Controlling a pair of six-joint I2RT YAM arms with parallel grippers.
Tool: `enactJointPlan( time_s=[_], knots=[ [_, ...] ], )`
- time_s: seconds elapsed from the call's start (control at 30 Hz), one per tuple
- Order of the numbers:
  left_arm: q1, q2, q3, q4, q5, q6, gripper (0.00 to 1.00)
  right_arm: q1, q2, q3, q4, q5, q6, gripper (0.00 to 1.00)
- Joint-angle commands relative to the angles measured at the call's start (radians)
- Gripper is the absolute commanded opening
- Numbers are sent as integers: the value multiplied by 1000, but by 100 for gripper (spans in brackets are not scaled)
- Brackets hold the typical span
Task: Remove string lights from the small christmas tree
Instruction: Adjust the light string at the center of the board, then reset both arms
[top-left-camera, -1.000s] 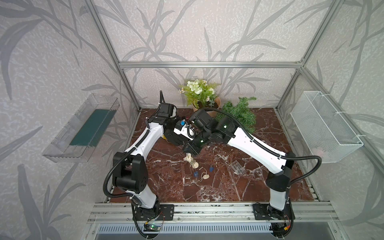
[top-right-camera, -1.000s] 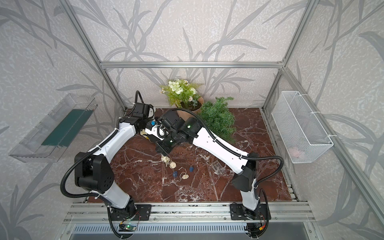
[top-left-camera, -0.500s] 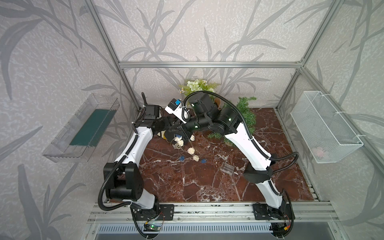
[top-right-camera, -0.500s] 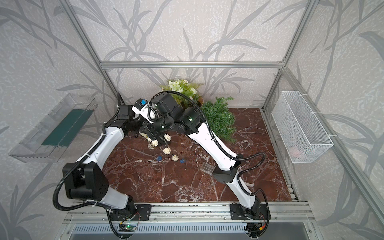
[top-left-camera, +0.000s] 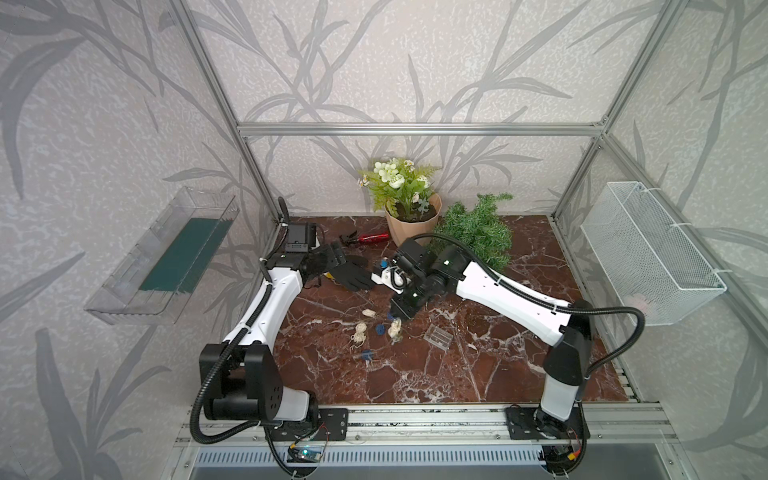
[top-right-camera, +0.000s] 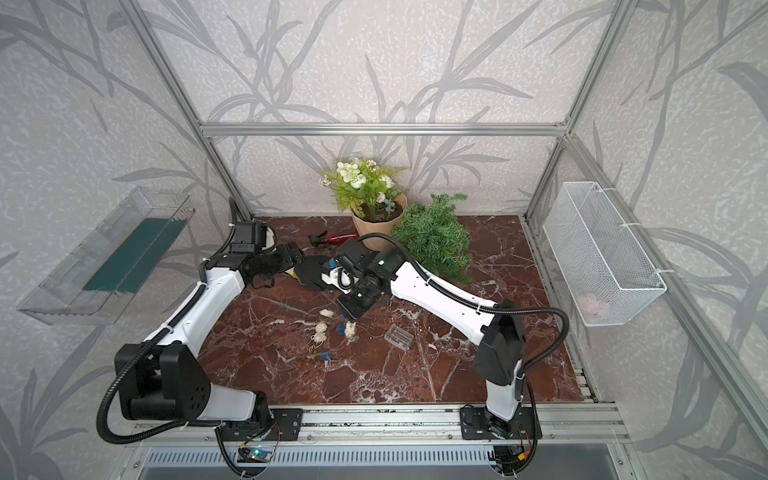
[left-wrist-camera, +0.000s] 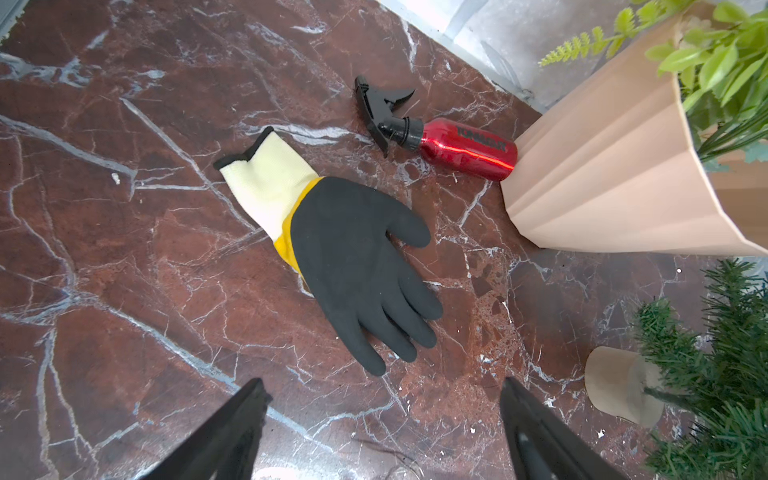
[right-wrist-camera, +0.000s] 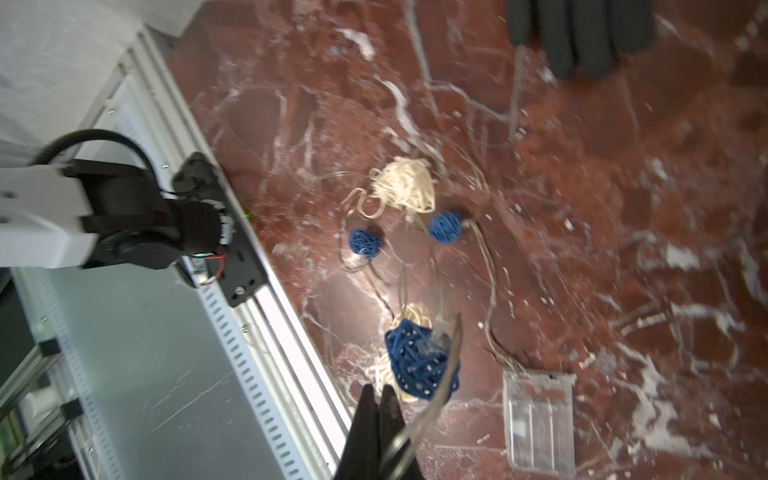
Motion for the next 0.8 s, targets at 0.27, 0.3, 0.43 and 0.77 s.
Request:
enactJointPlan(
  time_s=[0.27, 0.3, 0.43, 0.77],
  knots=[
    [-99, -129, -23, -22, -115, 88, 91, -4, -299, -110, -181, 326, 172, 99],
    [-100, -146, -39, -13, -117, 90, 93, -6, -357, -161, -138, 346, 191, 99],
    [-101, -203, -104, 28, -79, 113, 94, -79, -530, -385, 1, 382, 287, 99],
    [-127, -447, -578, 457, -227, 41, 99, -170, -837, -999, 475, 715, 201, 99]
  ],
)
